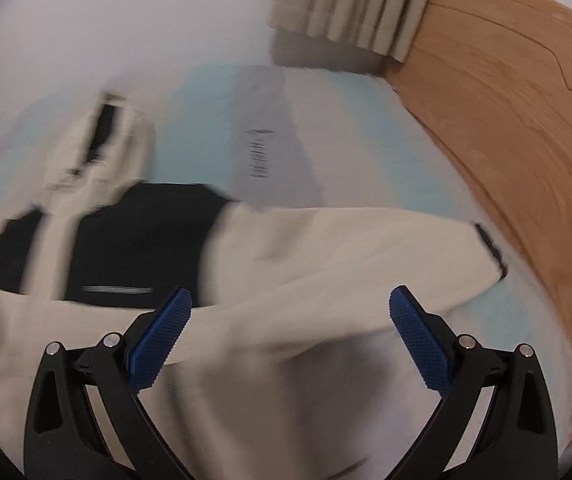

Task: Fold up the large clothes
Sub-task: 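Grasp the black cuff of a jacket sleeve with the right gripper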

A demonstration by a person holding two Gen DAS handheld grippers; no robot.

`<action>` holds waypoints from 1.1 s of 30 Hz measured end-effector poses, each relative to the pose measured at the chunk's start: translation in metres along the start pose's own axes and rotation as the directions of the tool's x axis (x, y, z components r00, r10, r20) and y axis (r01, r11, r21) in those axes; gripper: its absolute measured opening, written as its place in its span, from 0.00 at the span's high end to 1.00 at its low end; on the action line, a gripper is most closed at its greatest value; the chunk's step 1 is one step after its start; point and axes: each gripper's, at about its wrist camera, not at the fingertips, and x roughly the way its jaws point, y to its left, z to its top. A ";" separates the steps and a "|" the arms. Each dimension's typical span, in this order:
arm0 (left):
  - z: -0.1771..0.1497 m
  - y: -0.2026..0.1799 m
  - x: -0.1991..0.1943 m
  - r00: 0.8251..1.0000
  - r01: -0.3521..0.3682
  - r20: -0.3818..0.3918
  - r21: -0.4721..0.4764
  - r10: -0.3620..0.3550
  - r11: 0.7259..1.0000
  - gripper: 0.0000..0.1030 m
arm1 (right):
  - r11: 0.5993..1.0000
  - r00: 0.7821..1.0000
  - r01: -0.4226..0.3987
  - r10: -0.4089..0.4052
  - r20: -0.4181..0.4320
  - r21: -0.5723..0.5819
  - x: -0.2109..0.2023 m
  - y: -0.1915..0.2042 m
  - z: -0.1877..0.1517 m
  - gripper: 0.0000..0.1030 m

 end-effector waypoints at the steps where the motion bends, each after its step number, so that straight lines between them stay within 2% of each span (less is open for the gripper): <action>1: 0.003 -0.001 0.014 1.000 -0.010 -0.014 -0.002 0.010 1.000 0.06 | 1.000 1.000 0.007 -0.006 -0.019 0.015 0.017 -0.020 0.005 0.07; 2: 0.007 -0.001 0.031 0.999 -0.041 -0.031 -0.001 0.041 0.999 0.06 | 0.999 0.999 0.015 -0.014 -0.038 0.029 0.034 -0.043 0.008 0.07; 6: 0.022 0.001 0.074 0.995 -0.066 -0.081 -0.026 0.064 0.997 0.09 | 0.996 0.992 0.050 -0.042 -0.116 0.068 0.102 -0.139 0.017 0.07; 10: 0.037 0.010 0.108 0.988 -0.102 -0.123 -0.044 0.096 0.994 0.09 | 0.993 0.982 0.076 -0.058 -0.179 0.095 0.148 -0.207 0.016 0.07; 15: 0.048 0.021 0.133 0.982 -0.102 -0.163 -0.042 0.094 0.994 0.07 | 0.972 0.957 0.180 -0.137 -0.258 0.152 0.193 -0.276 0.004 0.07; 17: 0.049 0.022 0.141 0.978 -0.102 -0.183 -0.023 0.096 0.995 0.07 | 0.958 0.950 0.185 -0.117 -0.291 0.218 0.205 -0.296 -0.004 0.07; 18: 0.049 0.021 0.143 0.977 -0.103 -0.189 -0.020 0.097 0.995 0.07 | 0.948 0.946 0.166 -0.075 -0.317 0.272 0.214 -0.309 -0.012 0.07; 20: 0.050 0.020 0.149 0.974 -0.101 -0.204 -0.018 0.095 0.995 0.06 | 0.936 0.945 0.130 -0.017 -0.327 0.326 0.224 -0.319 -0.019 0.07; 23: 0.051 0.019 0.156 0.970 -0.109 -0.220 -0.017 0.103 0.994 0.05 | 0.924 0.948 0.097 0.027 -0.317 0.369 0.230 -0.323 -0.024 0.07; 25: 0.051 0.018 0.157 0.969 -0.111 -0.226 -0.022 0.103 0.994 0.05 | 0.918 0.952 0.071 0.055 -0.302 0.391 0.227 -0.323 -0.023 0.13; 27: 0.051 0.018 0.158 0.968 -0.110 -0.228 -0.019 0.103 0.994 0.05 | 0.909 0.950 0.043 0.091 -0.300 0.415 0.226 -0.323 -0.022 0.27; 28: 0.049 0.019 0.158 0.968 -0.110 -0.229 -0.018 0.103 0.994 0.05 | 0.908 0.949 0.038 0.098 -0.300 0.418 0.227 -0.325 -0.020 0.31; 30: 0.050 0.020 0.161 0.966 -0.112 -0.238 -0.022 0.103 0.994 0.05 | 0.903 0.943 0.052 0.095 -0.318 0.426 0.228 -0.326 -0.019 0.42; 33: 0.052 0.019 0.163 0.963 -0.122 -0.245 -0.017 0.114 0.992 0.05 | 0.901 0.931 0.086 0.080 -0.356 0.425 0.214 -0.322 -0.012 0.53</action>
